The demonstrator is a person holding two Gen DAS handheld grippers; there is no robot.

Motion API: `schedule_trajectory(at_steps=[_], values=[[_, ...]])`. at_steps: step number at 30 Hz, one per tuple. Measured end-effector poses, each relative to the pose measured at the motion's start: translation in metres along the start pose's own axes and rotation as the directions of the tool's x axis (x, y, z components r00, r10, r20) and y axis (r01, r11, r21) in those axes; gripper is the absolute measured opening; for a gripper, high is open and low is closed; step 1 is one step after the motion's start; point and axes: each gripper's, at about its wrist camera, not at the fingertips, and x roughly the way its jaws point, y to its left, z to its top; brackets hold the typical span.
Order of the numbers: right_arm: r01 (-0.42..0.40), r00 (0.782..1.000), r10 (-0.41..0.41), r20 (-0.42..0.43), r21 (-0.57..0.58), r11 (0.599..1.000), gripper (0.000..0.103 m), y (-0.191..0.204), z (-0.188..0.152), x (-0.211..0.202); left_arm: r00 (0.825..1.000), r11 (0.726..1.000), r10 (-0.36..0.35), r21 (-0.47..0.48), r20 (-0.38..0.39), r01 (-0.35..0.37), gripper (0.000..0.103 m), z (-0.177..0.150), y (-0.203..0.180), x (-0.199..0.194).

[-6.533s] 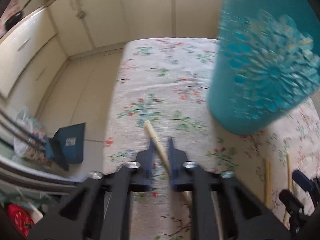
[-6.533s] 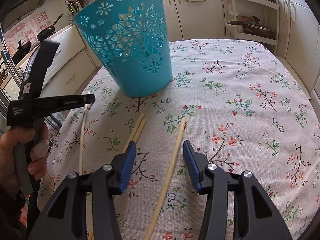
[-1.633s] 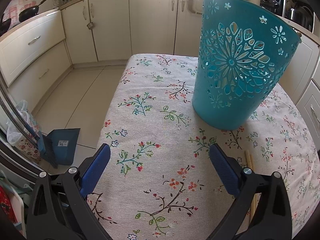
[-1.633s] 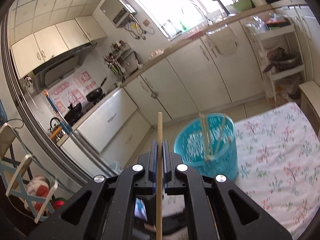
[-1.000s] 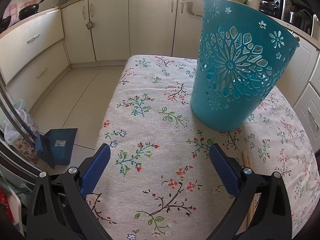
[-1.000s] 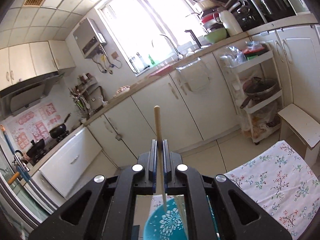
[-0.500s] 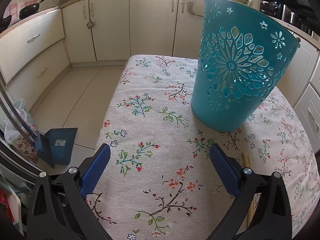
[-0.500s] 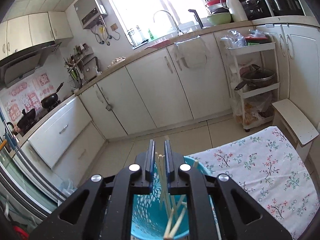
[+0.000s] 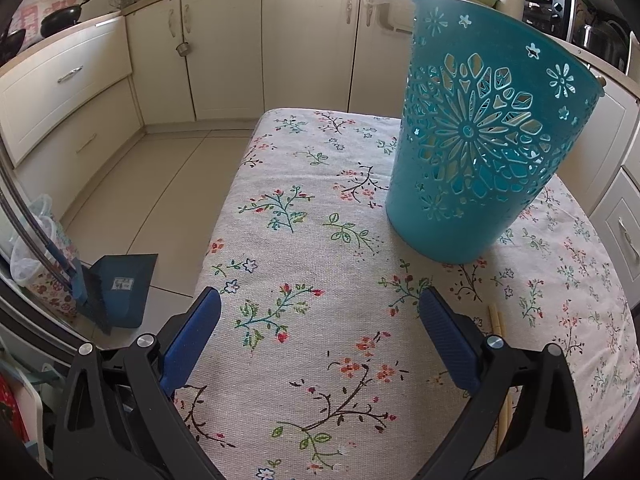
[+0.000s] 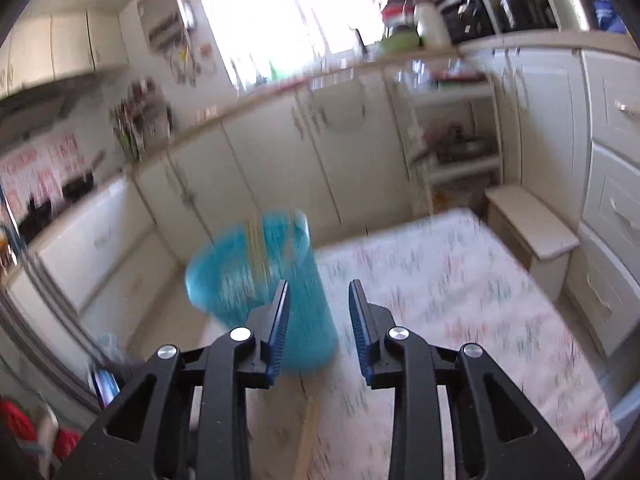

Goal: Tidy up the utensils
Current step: 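Move the open right tool back down to the remaining sticks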

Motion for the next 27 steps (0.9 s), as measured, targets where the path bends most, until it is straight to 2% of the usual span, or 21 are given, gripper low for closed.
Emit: schedule_trajectory(at_steps=[3, 7, 11, 18, 27], values=[[-0.011, 0.988, 0.008, -0.156, -0.023, 1.000, 0.025, 0.002, -0.043, 0.025, 1.000, 1.000, 0.003, -0.002, -0.002, -0.003, 0.095, 0.000, 0.001, 0.000], [-0.027, 0.968, 0.014, -0.249, -0.048, 0.998, 0.024, 0.010, -0.070, 0.050, 1.000, 1.000, 0.006, -0.007, -0.004, -0.006, 0.095, 0.000, 0.001, 0.000], [-0.028, 0.966, 0.007, -0.259, -0.077, 0.997, 0.024, 0.019, -0.070, 0.063, 1.000, 1.000, 0.007, -0.009, -0.005, -0.007, 0.095, 0.000, 0.001, 0.000], [0.029, 0.957, -0.055, -0.285, -0.093, 0.995, 0.024, 0.017, -0.081, 0.071, 1.000, 1.000, 0.002, -0.013, -0.002, -0.002, 0.095, 0.000, 0.002, 0.001], [0.037, 0.958, -0.072, -0.278, -0.131, 0.991, 0.024, 0.025, -0.081, 0.072, 1.000, 1.000, 0.001, -0.011, -0.002, -0.001, 0.095, -0.001, 0.001, 0.001]])
